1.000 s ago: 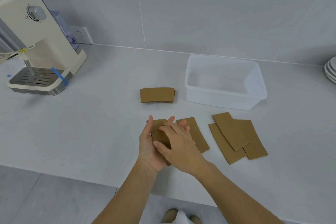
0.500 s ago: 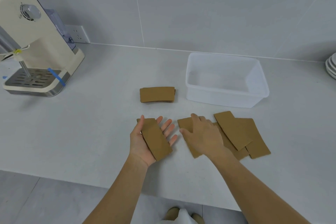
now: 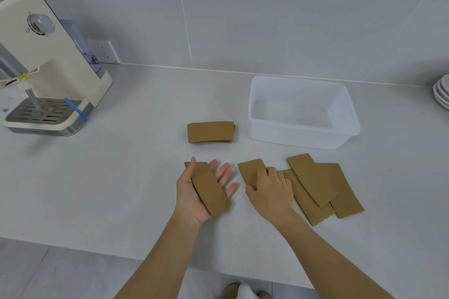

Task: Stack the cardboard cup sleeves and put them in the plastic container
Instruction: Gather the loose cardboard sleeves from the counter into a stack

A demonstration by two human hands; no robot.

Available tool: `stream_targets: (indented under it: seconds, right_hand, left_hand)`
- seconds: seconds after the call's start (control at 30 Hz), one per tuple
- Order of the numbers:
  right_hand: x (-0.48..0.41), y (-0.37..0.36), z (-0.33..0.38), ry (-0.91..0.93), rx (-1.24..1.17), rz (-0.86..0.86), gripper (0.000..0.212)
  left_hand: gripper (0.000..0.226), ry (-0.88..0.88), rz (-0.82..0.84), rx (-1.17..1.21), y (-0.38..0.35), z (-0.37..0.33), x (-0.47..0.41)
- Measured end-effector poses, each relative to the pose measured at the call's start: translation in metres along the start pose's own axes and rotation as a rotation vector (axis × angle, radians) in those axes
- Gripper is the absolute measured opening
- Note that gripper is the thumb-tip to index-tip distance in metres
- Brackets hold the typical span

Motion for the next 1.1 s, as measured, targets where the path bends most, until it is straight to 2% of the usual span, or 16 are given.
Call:
stream_targets:
  seconds: [0.13,0.3,0.43,0.6,0.7,0.87,0.97,1.1]
  right_hand:
    - [-0.012,0.022,0.009,-0.065,-0.269,0.04,0.04]
    - [-0.013,0.041,0.037,-0.039,-0.487,0.028,0.041]
    - [-0.005,0.034,0.057,-0.004,-0.52,0.07,0.046]
    - [0.005,0.011,0.071,-0.006,-0.603,0.158,0.055]
    - [0.009,0.0,0.073,-0.005,-0.569,0.177,0.055]
    - [0.01,-0.006,0.063,0.009,-0.586,0.25,0.057]
    - [0.006,-0.001,0.054,0.025,-0.57,0.315,0.062]
    - [-0.003,0.021,0.031,0.008,-0.701,0.373,0.057]
  left_hand:
    - [0.072,-0.008,-0.009,-0.009,-0.004,-0.001,0.001]
    - [0.07,-0.015,-0.003,-0.05,-0.008,-0.003,0.001]
    - [0.062,-0.014,-0.005,-0.148,-0.009,-0.003,0.0]
    - [0.075,0.043,0.087,-0.136,-0.014,0.003,0.001]
    - [0.078,0.048,0.123,-0.102,-0.014,0.009,0.0]
    - [0.049,0.083,0.115,-0.099,-0.015,0.017,0.0]
    - [0.049,0.103,0.063,-0.13,-0.018,0.02,-0.002]
    - [0.044,0.132,-0.008,-0.209,-0.029,0.023,-0.005]
Point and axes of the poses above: each hand's wrist, its own x-axis away from the middle knuckle, its own y-axis out of the back of the hand, z = x × y, the point moved 3 cm from there along -x, towards the middle knuckle, and after that the axes turned 3 degrees about -z, right-handed, at the moved point
